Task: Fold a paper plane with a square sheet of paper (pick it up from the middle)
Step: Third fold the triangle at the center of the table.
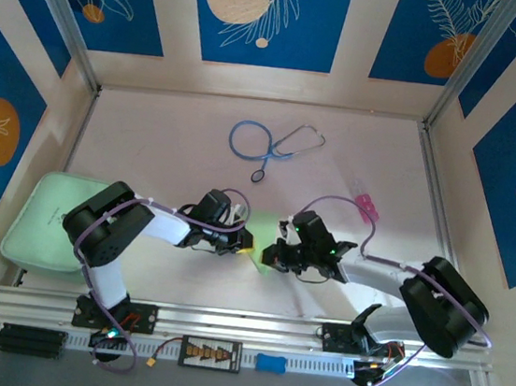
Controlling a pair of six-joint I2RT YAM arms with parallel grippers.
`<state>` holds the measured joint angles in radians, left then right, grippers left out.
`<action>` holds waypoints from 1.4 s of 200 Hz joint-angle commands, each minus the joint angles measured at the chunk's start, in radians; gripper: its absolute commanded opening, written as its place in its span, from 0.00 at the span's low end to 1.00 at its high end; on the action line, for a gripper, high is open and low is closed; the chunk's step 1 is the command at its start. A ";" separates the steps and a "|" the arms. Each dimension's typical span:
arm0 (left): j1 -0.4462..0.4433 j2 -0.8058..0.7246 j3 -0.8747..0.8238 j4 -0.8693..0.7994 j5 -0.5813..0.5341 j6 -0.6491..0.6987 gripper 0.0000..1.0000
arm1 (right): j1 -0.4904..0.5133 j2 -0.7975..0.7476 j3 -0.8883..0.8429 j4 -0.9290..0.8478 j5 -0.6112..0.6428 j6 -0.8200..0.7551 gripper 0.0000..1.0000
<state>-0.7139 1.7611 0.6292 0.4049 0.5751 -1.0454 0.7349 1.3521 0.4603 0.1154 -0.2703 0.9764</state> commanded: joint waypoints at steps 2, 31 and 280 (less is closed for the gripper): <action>-0.004 0.017 -0.017 -0.081 -0.041 0.016 0.00 | 0.003 0.064 0.050 0.018 -0.018 0.015 0.05; -0.004 0.016 -0.017 -0.082 -0.039 0.015 0.00 | 0.018 0.129 0.100 0.024 -0.014 0.019 0.04; 0.019 0.011 0.026 -0.149 -0.063 0.103 0.00 | 0.028 0.249 -0.061 0.095 0.033 0.119 0.01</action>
<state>-0.7242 1.7386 0.6743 0.2623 0.5415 -0.9684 0.7532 1.5654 0.4297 0.3691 -0.2630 1.0832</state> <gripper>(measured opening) 0.064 0.063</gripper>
